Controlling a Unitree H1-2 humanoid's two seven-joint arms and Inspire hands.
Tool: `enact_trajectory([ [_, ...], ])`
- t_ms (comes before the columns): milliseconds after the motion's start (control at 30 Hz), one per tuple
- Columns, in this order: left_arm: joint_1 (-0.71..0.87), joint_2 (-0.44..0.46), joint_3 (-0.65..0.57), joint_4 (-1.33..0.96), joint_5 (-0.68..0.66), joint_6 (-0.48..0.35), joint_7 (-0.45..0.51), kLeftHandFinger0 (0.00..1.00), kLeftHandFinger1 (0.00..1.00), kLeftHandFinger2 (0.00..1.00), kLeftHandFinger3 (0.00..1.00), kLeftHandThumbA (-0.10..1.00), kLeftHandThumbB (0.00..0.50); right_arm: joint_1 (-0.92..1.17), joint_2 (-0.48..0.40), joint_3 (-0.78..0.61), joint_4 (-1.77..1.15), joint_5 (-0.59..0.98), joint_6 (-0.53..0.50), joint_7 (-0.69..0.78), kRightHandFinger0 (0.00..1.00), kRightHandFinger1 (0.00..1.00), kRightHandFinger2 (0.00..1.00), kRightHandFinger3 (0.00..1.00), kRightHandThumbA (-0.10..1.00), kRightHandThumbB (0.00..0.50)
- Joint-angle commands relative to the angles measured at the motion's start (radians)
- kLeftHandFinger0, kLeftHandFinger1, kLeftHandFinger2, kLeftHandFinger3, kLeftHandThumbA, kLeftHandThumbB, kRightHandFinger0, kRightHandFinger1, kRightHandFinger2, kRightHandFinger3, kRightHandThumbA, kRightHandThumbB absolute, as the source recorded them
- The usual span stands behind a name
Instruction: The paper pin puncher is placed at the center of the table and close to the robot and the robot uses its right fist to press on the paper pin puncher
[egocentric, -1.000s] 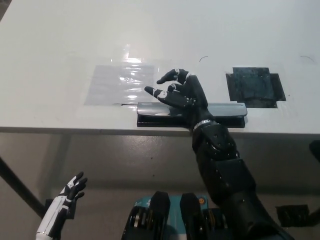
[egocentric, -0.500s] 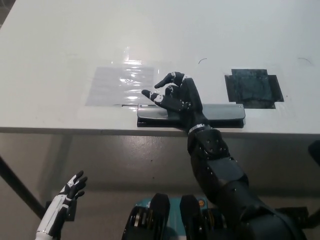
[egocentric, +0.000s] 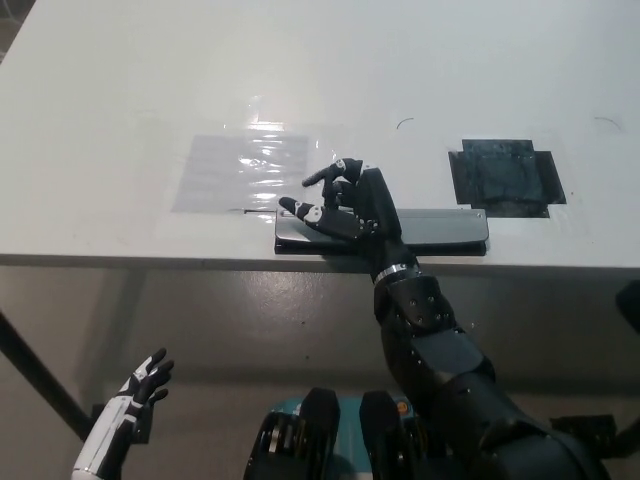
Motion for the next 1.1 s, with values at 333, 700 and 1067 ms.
enact_trajectory([
  [333, -0.005, 0.011, -0.001, -0.031, -0.011, -0.031, -0.018, 1.0, 1.0, 1.0, 1.0, 1.0, 0.208, 0.19, -0.014, -0.067, -0.558, 0.097, 0.176, 0.064, 0.0, 0.05, 0.26, 0.14, 1.0, 0.191],
  [700, -0.023, 0.021, 0.001, -0.029, 0.001, -0.029, -0.02, 1.0, 1.0, 1.0, 1.0, 1.0, 0.187, 0.32, -0.152, -0.021, -1.605, 0.188, 0.478, 0.051, 0.0, 0.0, 0.0, 0.0, 1.0, 0.202],
  [1067, -0.03, 0.021, 0.0, -0.024, 0.006, -0.021, -0.017, 1.0, 1.0, 1.0, 1.0, 1.0, 0.196, 0.746, -0.24, 0.012, -1.717, 0.072, 0.356, 0.107, 0.0, 0.0, 0.0, 0.0, 1.0, 0.128],
])
